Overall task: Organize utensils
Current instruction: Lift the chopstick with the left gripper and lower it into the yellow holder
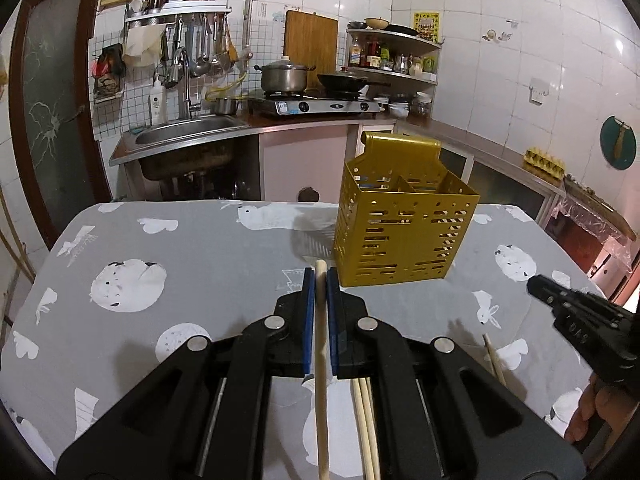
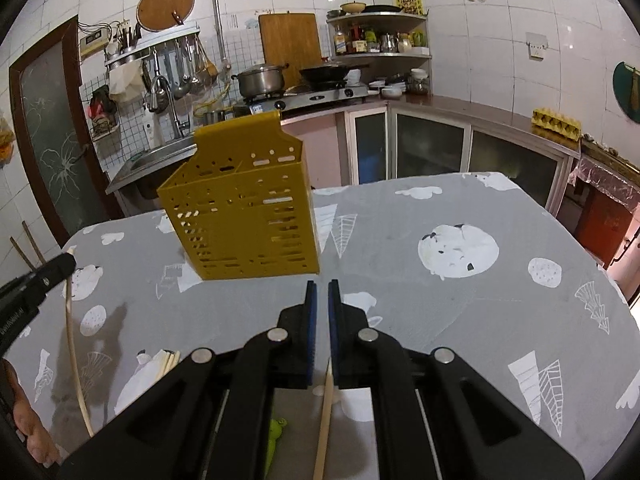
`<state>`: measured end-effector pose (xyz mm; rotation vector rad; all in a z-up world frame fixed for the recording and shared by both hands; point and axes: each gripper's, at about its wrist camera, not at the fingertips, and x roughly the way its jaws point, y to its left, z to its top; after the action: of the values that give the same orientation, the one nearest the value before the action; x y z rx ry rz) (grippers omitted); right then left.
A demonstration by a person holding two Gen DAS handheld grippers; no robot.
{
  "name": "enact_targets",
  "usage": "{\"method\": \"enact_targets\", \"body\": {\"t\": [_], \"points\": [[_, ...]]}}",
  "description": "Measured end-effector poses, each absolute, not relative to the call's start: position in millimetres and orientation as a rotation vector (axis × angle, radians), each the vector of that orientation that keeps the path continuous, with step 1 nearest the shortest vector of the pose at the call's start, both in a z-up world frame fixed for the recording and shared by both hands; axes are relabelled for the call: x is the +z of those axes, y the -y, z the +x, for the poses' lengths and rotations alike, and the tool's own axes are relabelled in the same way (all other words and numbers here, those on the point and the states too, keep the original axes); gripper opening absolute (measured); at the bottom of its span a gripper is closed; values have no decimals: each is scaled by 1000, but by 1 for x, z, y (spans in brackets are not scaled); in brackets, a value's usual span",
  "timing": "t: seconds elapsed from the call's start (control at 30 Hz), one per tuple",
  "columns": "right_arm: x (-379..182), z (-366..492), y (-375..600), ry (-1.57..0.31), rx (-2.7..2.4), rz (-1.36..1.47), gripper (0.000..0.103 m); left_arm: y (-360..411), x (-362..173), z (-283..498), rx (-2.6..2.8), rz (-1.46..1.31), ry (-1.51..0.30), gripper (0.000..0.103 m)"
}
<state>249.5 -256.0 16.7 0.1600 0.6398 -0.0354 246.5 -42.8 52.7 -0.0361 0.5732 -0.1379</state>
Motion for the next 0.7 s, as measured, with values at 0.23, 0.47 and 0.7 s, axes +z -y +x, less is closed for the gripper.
{"method": "enact_targets", "body": {"t": [0.23, 0.47, 0.7], "points": [[-23, 263, 252, -775, -58, 149, 39, 45, 39, 252, -130, -27, -611, 4], [-50, 275, 248, -876, -85, 124, 32, 42, 32, 260, -121, -16, -638, 5], [-51, 284, 244, -891, -85, 110, 5, 41, 28, 263, -119, -22, -650, 5]]}}
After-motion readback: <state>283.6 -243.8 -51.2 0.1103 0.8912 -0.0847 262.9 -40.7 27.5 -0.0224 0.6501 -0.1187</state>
